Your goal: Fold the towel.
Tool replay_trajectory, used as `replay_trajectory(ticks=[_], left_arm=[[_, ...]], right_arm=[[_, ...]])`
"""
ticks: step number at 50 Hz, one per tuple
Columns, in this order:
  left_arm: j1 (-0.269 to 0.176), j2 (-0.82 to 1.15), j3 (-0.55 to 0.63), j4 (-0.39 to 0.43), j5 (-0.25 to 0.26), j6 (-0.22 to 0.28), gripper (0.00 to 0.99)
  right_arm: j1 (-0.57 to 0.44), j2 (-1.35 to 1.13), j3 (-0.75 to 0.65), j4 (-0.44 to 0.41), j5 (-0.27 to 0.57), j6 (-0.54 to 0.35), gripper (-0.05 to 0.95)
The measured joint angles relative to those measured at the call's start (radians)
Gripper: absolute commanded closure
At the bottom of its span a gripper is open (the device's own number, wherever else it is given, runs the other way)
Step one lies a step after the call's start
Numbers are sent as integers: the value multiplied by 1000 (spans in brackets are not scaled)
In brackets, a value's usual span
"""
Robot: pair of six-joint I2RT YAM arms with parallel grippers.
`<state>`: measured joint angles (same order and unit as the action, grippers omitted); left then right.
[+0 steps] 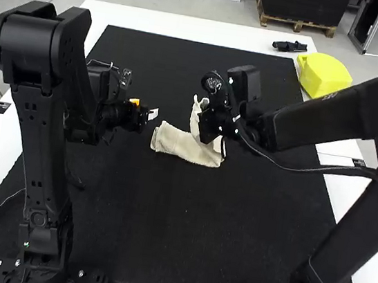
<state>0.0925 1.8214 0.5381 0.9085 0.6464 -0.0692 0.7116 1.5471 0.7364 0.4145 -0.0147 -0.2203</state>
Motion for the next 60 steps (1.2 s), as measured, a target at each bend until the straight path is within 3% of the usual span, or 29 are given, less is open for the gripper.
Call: replay_trajectory(ticks=[20, 31, 46, 60], left_arm=[[0, 0, -8, 41, -11, -14, 36], [3, 0, -52, 157, -14, -43, 38], [92, -37, -75, 233, -15, -103, 38], [103, -67, -78, 241, -14, -112, 38]], right_arm=[[18, 119, 35, 72, -14, -9, 915], [19, 171, 77, 75, -19, -18, 916], [19, 228, 131, 87, -26, -39, 916], [19, 293, 161, 103, -26, -45, 916]])
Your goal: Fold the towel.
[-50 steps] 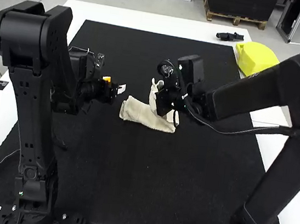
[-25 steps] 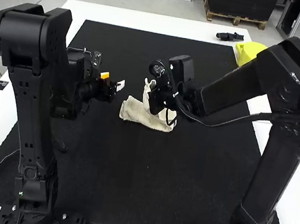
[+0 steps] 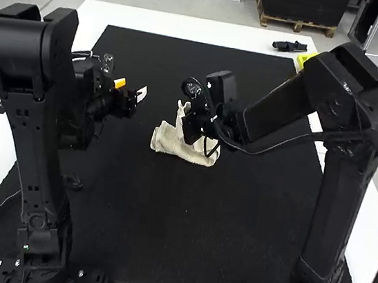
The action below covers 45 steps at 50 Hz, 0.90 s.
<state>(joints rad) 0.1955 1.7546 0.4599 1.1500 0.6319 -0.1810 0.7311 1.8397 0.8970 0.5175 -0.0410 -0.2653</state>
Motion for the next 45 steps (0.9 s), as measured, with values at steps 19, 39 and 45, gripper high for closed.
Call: replay_trajectory(ticks=[19, 39, 45], left_arm=[[3, 0, 0, 0, 0, 0, 38], [3, 0, 0, 3, 0, 0, 38], [3, 0, 0, 15, 0, 0, 38]], right_arm=[[1, 76, 34, 55, 2, -17, 713], [18, 96, 34, 111, 19, -70, 405], [64, 97, 34, 132, 31, -97, 331]])
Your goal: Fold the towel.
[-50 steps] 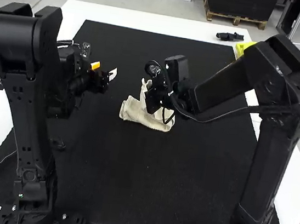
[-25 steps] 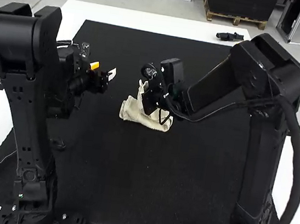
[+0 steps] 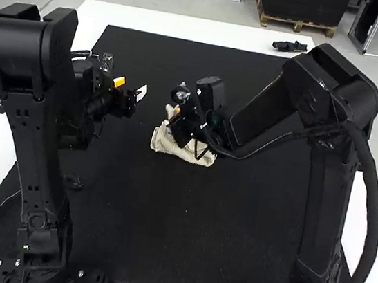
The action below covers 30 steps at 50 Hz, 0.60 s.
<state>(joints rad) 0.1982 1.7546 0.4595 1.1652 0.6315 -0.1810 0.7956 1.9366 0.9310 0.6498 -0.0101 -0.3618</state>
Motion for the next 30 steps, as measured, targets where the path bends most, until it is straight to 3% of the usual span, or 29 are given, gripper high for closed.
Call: replay_trajectory(ticks=[8, 18, 20, 22, 23, 25, 27, 30], left_arm=[[0, 0, 0, 1, 0, 0, 38], [0, 0, 0, 7, 0, 0, 38], [0, 0, 0, 7, 0, 0, 38], [0, 0, 0, 7, 0, 0, 38], [0, 0, 0, 7, 0, 0, 38], [0, 0, 0, 7, 0, 0, 38], [0, 0, 0, 7, 0, 0, 38], [0, 0, 0, 7, 0, 0, 38]], right_arm=[[41, 1, 0, 47, 5, -22, 231], [47, 0, 0, 119, 16, -36, 236], [46, 0, 0, 123, 18, -36, 297], [43, -2, 0, 124, 19, -38, 474], [39, -2, 0, 123, 19, -41, 623], [28, -2, 0, 124, 18, -42, 756], [12, -2, 0, 124, 18, -40, 862], [-29, -2, 0, 123, 18, -29, 893]])
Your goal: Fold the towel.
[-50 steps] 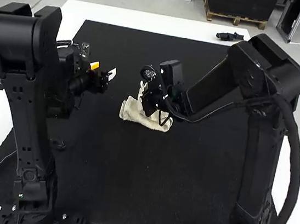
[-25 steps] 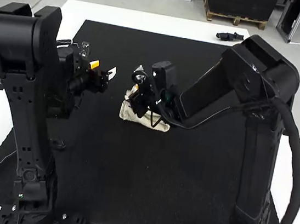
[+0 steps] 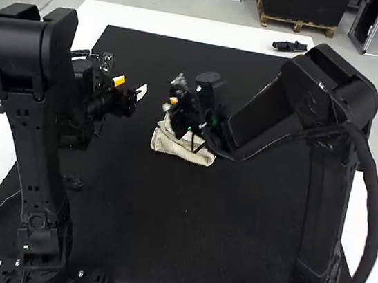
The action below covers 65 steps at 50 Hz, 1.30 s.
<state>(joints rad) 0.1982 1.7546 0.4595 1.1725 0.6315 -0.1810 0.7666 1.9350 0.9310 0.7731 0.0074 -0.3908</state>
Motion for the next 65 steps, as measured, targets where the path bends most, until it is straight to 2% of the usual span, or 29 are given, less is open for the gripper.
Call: replay_trajectory(ticks=[7, 11, 19, 32, 45, 65], left_arm=[[0, 0, 0, 0, 0, 0, 38], [0, 0, 0, 3, 0, 0, 38], [0, 0, 0, 7, 0, 0, 38], [0, 0, 0, 32, -3, -15, 38], [0, 0, 0, 46, -3, -24, 38], [0, 0, -28, 81, -3, -49, 38]], right_arm=[[-87, 0, -3, 21, -5, 24, 920], [-118, 0, -27, 111, -21, 43, 918], [-149, -1, -59, 187, -50, 58, 918], [-150, 82, -76, 368, -116, 69, 918], [-128, 242, -26, 397, -170, 106, 918], [-61, 298, 47, 444, -232, 136, 916]])
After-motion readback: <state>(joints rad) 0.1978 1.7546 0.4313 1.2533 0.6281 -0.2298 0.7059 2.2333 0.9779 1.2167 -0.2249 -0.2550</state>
